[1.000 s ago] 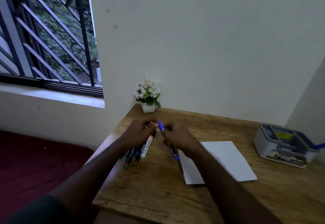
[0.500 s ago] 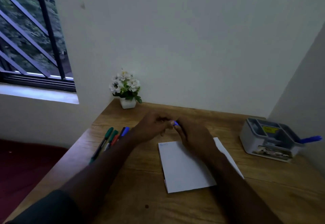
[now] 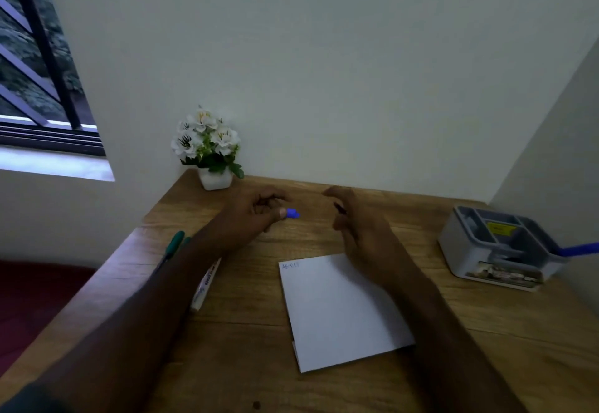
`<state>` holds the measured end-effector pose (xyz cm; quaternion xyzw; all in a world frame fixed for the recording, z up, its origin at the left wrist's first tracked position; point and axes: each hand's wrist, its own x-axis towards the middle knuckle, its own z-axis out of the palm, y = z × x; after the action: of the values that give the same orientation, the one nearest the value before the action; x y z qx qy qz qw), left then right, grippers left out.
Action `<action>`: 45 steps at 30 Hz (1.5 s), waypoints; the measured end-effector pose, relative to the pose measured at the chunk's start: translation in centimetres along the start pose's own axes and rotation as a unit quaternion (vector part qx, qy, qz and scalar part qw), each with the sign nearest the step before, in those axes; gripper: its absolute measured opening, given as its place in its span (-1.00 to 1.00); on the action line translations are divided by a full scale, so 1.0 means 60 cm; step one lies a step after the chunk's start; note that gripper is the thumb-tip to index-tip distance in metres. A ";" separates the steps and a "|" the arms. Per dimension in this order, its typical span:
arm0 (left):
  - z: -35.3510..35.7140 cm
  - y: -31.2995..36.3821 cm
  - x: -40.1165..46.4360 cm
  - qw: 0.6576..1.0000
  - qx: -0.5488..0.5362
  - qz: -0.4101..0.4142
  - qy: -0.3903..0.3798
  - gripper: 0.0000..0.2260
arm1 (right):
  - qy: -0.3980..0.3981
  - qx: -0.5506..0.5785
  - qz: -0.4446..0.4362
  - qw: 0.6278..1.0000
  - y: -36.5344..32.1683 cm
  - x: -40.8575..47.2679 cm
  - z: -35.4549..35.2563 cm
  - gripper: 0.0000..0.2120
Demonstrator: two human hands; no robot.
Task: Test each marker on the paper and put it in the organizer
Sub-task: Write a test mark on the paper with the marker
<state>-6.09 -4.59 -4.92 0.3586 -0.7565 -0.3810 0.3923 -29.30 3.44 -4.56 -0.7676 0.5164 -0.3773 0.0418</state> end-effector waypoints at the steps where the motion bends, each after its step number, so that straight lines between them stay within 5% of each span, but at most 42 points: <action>1: -0.001 -0.003 -0.002 0.999 0.035 -0.002 -0.008 -0.79 | 0.026 0.053 -0.007 0.998 0.001 0.001 -0.005 -0.58; 3: 0.004 -0.003 -0.006 0.991 0.129 0.011 -0.042 -0.81 | 0.082 0.232 0.040 0.968 -0.001 0.002 -0.005 -0.64; 6: 0.016 -0.002 -0.011 0.977 0.193 0.005 -0.089 -0.84 | 0.050 0.575 0.167 0.799 -0.020 -0.001 0.005 -0.74; 8: 0.019 -0.001 -0.012 0.969 0.225 -0.004 -0.107 -0.85 | -0.002 0.676 0.179 0.714 -0.026 -0.004 0.013 -0.67; 10: 0.021 0.001 -0.013 0.962 0.249 -0.006 -0.110 -0.83 | -0.026 0.712 0.160 0.684 -0.033 -0.004 0.023 -0.52; 13: 0.023 0.004 -0.014 0.955 0.272 -0.002 -0.116 -0.80 | -0.040 0.734 0.166 0.657 -0.042 -0.007 0.036 -0.64; 15: 0.024 0.005 -0.015 0.946 0.298 -0.004 -0.127 -0.78 | -0.056 0.706 0.209 0.674 -0.055 -0.006 0.036 -0.69; 17: 0.026 0.007 -0.014 0.937 0.320 -0.008 -0.143 -0.78 | -0.062 0.634 0.267 0.723 -0.059 -0.003 0.036 -0.52; 20: 0.025 0.004 -0.013 0.938 0.315 -0.004 -0.146 -0.74 | -0.042 0.434 0.266 0.860 -0.059 -0.006 0.036 -0.41; 24: 0.021 0.000 -0.014 0.947 0.277 -0.009 -0.164 -0.62 | -0.005 0.224 0.184 0.957 -0.043 -0.028 0.033 -0.79; 26: 0.021 -0.004 -0.014 0.938 0.283 -0.032 -0.200 -0.53 | -0.034 0.189 0.163 0.968 -0.038 -0.037 0.038 -0.94; 34: 0.012 -0.016 -0.012 0.929 0.266 -0.074 -0.247 -0.32 | -0.026 0.109 0.173 0.979 -0.052 -0.030 0.035 -0.87; 45: 0.000 -0.043 -0.004 0.921 0.249 -0.067 -0.291 -0.28 | -0.044 0.153 0.193 0.968 -0.054 -0.035 0.058 -0.74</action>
<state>-5.38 -5.58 -7.24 0.3677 -0.8820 -0.2935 0.0267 -25.05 5.56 -6.68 -0.6539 0.5881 -0.4029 0.2534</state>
